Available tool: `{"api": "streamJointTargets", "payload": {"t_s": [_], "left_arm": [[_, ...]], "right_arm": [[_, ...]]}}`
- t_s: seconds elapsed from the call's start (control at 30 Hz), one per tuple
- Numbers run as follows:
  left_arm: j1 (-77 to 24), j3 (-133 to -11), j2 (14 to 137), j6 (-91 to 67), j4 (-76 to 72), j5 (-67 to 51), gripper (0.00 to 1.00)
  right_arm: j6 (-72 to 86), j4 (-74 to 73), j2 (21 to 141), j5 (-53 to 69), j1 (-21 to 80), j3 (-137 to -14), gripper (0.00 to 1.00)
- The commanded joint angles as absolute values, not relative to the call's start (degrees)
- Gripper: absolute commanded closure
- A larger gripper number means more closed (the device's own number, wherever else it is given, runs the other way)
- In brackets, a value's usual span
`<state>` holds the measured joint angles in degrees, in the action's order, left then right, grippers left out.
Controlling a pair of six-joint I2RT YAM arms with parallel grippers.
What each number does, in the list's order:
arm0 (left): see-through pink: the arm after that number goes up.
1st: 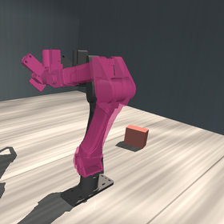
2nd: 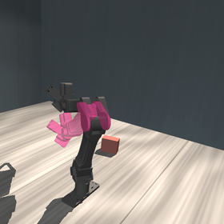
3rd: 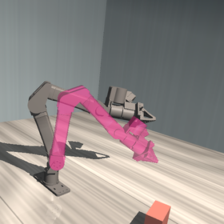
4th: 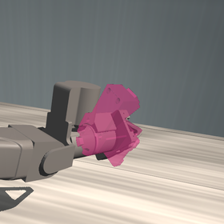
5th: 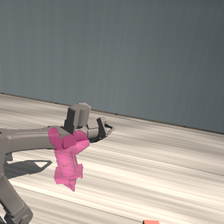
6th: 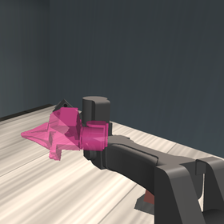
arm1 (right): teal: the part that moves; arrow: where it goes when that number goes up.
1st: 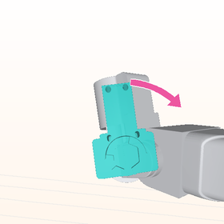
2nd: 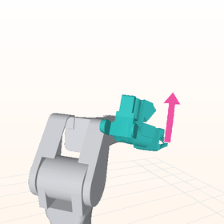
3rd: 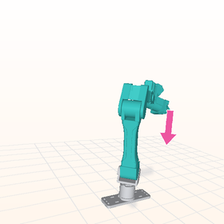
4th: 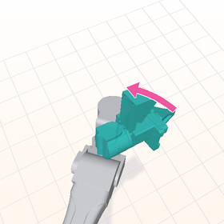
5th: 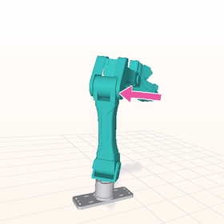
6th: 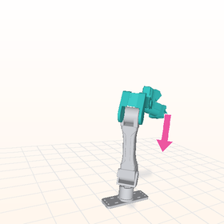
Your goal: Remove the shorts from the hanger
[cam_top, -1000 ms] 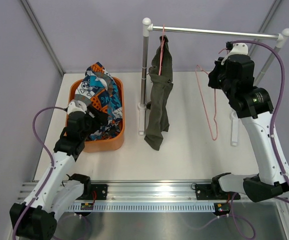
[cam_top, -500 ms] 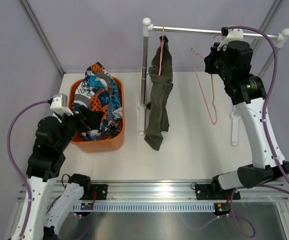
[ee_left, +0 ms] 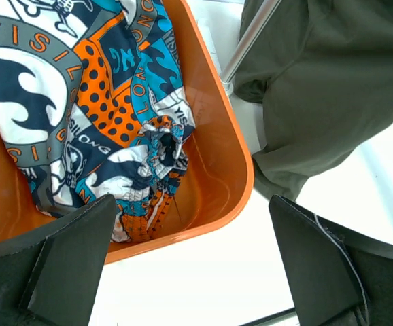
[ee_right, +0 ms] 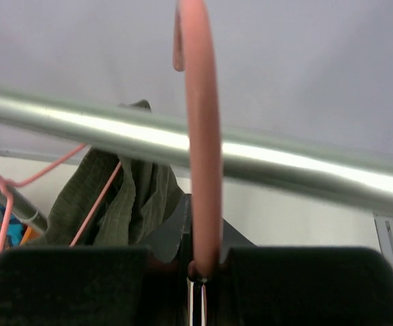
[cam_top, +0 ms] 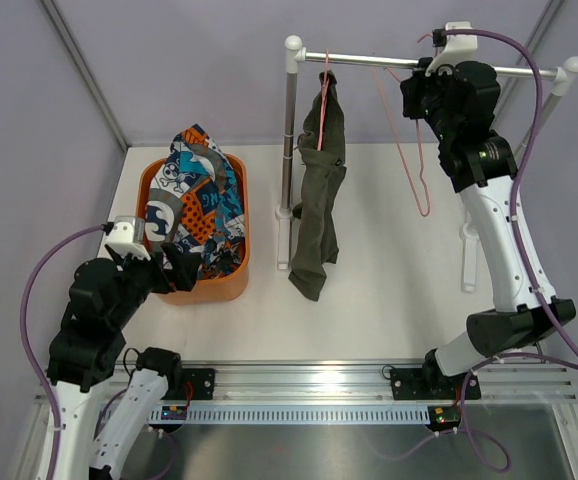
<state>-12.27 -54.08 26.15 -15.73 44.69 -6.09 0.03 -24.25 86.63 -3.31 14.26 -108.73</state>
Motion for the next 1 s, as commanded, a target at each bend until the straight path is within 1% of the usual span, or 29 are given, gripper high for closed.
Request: {"api": "streamJointTargets", "payload": {"t_s": [0.0,0.2,0.27,0.67,0.8,0.87,0.9,0.93,0.97], "left_arm": [[-12.22,-53.87,24.88,-13.62,45.61,-6.06,0.01],[-12.22,-53.79,22.41,-13.54,45.44,-5.71,0.01],[-12.22,-53.7,22.15,-13.62,45.44,-5.45,0.01],[-12.22,-52.03,20.74,-14.59,43.33,-3.17,0.01],[-12.3,-49.06,19.34,-15.29,40.62,-1.93,0.01],[-12.57,-47.29,17.85,-15.99,39.21,-0.62,0.01],[-12.83,-46.42,17.15,-16.26,38.07,-0.27,0.01],[-12.83,-44.58,16.62,-16.52,37.53,-0.26,0.01],[-12.83,-44.04,15.83,-16.52,37.09,1.65,0.01]], "right_arm": [[-1.58,-23.37,91.49,-1.58,13.8,-115.82,1.0],[-0.35,-27.68,97.9,-3.43,13.8,-123.21,1.0],[1.57,-28.91,98.7,-3.87,13.8,-123.57,1.0],[6.15,-29.0,95.37,-9.75,13.8,-114.26,1.0],[6.59,-28.39,93.52,-11.42,13.8,-110.31,0.99],[6.85,-28.13,92.47,-11.69,13.89,-109.69,0.95],[6.94,-28.3,92.11,-11.86,13.8,-109.34,0.87],[7.03,-28.47,91.85,-12.04,13.8,-109.16,0.84],[7.03,-28.48,91.15,-12.22,13.8,-109.16,0.76]]}}
